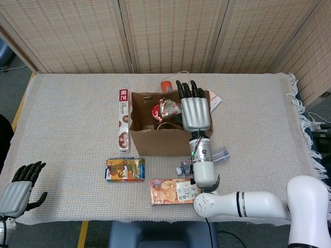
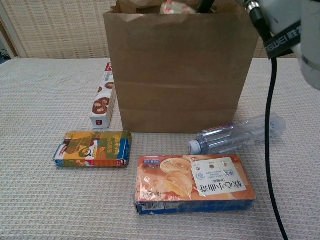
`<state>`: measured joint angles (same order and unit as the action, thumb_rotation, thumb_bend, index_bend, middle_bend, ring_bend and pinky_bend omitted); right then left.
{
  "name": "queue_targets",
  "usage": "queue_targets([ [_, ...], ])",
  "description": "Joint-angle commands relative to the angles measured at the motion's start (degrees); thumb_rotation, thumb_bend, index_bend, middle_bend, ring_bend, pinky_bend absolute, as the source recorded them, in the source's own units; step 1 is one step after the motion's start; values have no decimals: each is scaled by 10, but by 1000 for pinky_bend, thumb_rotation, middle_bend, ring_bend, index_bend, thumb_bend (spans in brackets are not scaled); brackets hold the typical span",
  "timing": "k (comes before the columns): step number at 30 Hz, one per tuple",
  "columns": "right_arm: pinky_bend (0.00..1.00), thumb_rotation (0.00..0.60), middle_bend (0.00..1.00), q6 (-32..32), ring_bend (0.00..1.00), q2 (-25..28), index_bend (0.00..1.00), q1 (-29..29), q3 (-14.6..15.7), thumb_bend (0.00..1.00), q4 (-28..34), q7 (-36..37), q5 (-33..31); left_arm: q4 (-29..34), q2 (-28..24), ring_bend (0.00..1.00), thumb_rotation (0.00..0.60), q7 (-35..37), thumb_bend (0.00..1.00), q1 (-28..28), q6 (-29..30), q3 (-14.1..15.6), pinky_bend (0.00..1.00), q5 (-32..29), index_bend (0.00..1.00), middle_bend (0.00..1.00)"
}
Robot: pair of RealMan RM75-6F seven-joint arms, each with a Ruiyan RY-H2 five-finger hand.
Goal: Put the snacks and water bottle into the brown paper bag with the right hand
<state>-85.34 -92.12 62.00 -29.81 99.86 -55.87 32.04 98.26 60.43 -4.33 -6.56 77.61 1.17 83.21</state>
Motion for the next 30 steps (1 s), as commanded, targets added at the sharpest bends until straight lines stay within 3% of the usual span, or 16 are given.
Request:
queue_targets([
  [1, 154, 600, 96, -9, 1, 18, 0, -10, -20, 133, 29, 25, 11, 0, 0, 0, 600, -1, 368, 0, 1, 0, 24, -1, 0, 0],
  [5, 154, 600, 96, -21, 4, 66, 0, -42, -28, 133, 86, 46, 25, -1, 1, 0, 600, -6, 367, 2, 3, 0, 24, -1, 0, 0],
  [9, 154, 600, 97, -12, 5, 151, 0, -103, -8, 133, 166, 63, 29, -1, 3, 0, 600, -11, 368, 4, 7, 0, 24, -1, 0, 0],
  [15, 154, 600, 98, 72, 5, 322, 0, -223, 56, 133, 237, 132, 40, 1, 6, 0, 600, -28, 368, 5, 6, -1, 24, -5, 0, 0],
  [20, 154, 600, 98, 217, 10, 431, 0, -298, 139, 133, 209, 229, 123, 6, 13, 0, 600, -42, 367, 3, 5, -2, 24, -7, 0, 0],
  [24, 154, 600, 98, 315, 22, 445, 4, -313, 197, 133, 164, 267, 187, 11, 21, 0, 600, -60, 367, -1, 1, -3, 24, -7, 0, 0],
  [30, 154, 600, 97, 392, 26, 385, 14, -289, 250, 133, 102, 255, 232, 12, 27, 0, 600, -72, 367, -5, -4, -5, 24, -11, 0, 0],
])
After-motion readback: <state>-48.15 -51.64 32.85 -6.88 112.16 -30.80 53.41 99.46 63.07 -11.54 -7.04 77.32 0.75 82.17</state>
